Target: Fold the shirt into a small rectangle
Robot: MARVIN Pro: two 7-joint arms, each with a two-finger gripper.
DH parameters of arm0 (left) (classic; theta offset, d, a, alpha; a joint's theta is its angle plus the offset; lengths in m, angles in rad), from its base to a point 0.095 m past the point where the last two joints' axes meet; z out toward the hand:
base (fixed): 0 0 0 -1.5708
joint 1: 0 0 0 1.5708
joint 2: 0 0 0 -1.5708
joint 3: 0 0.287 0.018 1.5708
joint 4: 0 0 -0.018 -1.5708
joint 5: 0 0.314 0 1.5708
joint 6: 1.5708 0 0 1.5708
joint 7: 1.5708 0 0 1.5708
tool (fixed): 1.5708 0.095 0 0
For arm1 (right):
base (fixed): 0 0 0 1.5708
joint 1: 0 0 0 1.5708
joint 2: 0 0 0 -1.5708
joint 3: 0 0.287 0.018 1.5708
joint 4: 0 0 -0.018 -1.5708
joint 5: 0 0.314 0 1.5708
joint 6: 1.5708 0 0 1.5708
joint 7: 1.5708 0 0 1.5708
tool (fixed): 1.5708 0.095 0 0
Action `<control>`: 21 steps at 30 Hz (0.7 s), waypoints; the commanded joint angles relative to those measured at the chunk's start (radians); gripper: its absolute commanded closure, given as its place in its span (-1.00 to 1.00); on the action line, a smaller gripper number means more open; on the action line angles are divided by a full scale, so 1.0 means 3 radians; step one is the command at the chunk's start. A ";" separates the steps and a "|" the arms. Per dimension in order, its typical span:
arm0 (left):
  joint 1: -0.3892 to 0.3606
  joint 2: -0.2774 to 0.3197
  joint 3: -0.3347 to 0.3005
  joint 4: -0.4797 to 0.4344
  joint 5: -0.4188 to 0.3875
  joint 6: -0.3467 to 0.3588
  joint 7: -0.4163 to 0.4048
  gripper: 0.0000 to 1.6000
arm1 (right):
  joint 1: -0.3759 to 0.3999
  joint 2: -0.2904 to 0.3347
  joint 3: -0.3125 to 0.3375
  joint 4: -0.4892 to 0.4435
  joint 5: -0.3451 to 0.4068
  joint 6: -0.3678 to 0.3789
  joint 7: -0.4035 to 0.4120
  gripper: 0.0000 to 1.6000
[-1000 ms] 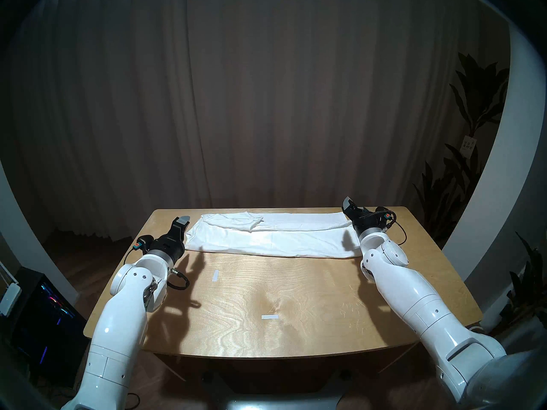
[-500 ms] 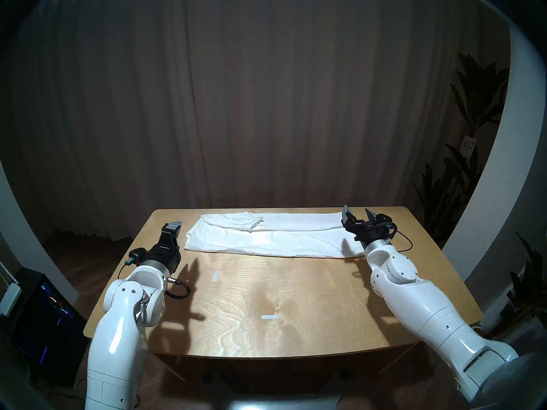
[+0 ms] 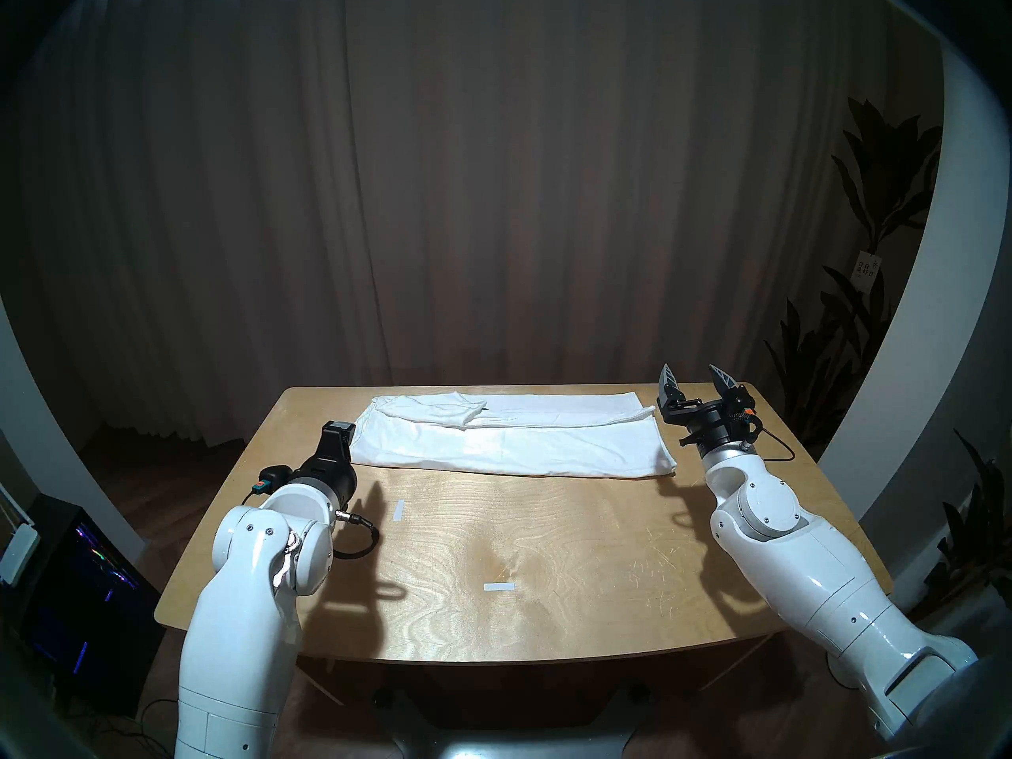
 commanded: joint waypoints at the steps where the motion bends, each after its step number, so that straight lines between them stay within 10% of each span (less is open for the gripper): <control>1: -0.0352 0.0024 0.0060 0.0152 0.0102 -0.0057 0.0142 -1.00 | -0.0050 0.0025 0.0052 -0.0152 -0.0092 -0.0057 -0.0131 -1.00; 21: -0.0949 0.0049 0.0048 0.1114 -0.0198 0.0176 -0.0013 -1.00 | -0.0191 0.0079 0.0109 -0.0355 -0.0160 -0.0034 -0.0348 -1.00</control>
